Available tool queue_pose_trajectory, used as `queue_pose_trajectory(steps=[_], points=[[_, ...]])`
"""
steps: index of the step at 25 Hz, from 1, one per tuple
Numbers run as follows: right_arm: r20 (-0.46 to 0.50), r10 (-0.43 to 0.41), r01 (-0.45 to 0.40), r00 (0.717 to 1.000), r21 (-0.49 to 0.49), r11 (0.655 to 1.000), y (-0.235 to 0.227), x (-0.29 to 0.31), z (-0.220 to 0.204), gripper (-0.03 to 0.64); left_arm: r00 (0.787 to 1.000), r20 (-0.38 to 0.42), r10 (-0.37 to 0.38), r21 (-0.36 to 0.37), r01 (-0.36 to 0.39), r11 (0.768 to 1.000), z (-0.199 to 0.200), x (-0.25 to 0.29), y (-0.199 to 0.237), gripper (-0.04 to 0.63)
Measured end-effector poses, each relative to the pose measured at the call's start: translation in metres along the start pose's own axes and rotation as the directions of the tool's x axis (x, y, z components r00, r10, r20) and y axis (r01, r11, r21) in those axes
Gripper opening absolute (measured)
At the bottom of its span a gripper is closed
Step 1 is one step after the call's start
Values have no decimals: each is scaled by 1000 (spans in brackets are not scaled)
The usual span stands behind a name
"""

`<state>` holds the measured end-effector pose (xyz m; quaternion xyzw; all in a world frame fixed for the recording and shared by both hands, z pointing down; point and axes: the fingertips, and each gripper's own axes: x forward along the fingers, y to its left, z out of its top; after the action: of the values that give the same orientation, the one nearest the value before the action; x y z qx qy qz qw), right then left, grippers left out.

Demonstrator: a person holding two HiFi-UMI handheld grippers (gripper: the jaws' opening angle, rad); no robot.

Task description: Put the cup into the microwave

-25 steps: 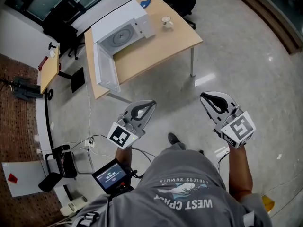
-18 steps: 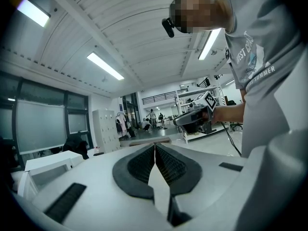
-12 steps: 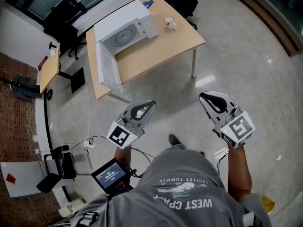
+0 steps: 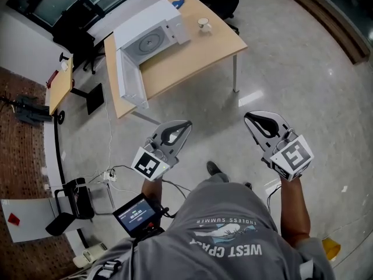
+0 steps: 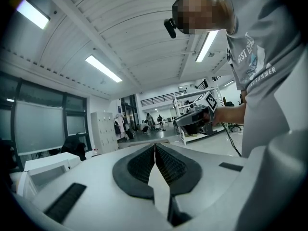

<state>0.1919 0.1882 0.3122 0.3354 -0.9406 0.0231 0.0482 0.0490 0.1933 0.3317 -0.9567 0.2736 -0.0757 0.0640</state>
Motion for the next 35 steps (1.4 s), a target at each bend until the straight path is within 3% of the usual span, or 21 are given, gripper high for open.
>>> queue_pose_trajectory(steps=[8,17,21,30,35], points=[[-5,42,-42,999,-17,999,25,-40,6,21,998,18,53,-4,-53,999,16,-17,-49,23],[-68,95,-94,993,17,995,30,-28,-21,21,996,-10,89,-70,-89,994,-18,-21,-58,23],[-94,87,-86,992,16,996,9,2,-22,21,996,-10,86,-85,-87,993,-30,-8,-23,23],[-49,32,-33,998,-17,999,-39,95,6,21,999,32,30,-34,-29,999,-18,7,91,23],[-55,31,-32,998,-16,999,-57,151,8,21,998,52,38,-14,-38,999,-26,4,148,23]])
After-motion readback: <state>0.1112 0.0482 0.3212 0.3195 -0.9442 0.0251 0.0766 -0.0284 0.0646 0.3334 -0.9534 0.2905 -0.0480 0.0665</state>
